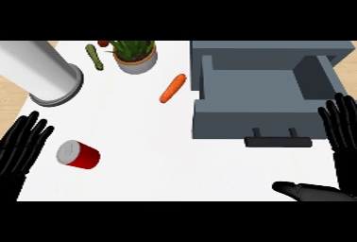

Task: Pick up the can, place it into the drawer and close the drawer

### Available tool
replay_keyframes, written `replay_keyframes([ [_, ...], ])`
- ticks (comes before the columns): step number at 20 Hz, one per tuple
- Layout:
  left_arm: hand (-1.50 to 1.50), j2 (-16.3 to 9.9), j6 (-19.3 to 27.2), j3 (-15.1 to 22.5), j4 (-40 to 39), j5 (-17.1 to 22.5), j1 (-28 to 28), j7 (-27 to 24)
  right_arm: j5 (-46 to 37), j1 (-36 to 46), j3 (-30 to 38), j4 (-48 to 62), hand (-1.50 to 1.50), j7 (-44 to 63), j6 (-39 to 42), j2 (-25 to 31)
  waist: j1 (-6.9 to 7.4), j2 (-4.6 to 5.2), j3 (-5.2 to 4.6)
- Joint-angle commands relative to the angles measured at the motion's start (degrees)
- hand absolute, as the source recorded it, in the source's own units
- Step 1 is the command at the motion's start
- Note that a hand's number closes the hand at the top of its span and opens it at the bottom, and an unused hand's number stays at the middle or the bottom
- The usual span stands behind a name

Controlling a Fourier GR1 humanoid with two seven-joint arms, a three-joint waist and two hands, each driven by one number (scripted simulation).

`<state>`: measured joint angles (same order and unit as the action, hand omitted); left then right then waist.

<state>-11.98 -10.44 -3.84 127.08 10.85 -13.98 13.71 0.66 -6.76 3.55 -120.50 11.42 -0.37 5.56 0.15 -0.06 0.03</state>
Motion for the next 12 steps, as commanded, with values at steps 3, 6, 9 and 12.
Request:
replay_keyframes([
  [3, -1.5, 0.17, -1.1, -4.05, 3.54, 4.32, -1.0, 5.06, -0.87, -4.96, -0.04, 4.83, -1.5, -8.92, 1.92, -2.18, -0.05, 0.01, -0.01],
  [6, -1.5, -0.81, -1.54, -8.87, 1.44, 8.91, 1.77, 7.03, 0.82, -1.15, 1.91, 4.94, -1.5, -6.04, 2.52, -0.62, -0.03, 0.02, -0.02],
  [9, -1.5, -0.83, -3.46, -10.49, -2.75, 8.42, 1.67, 5.48, 2.36, -4.75, 3.17, -0.54, -1.5, -3.16, 3.55, -0.03, -0.17, 0.01, -0.03],
  [12, -1.5, 0.32, -3.61, -9.8, -2.89, 6.02, 1.05, 5.47, 5.84, -8.79, 5.44, -1.39, -1.5, -6.13, 7.17, 0.81, -0.27, -0.01, -0.02],
])
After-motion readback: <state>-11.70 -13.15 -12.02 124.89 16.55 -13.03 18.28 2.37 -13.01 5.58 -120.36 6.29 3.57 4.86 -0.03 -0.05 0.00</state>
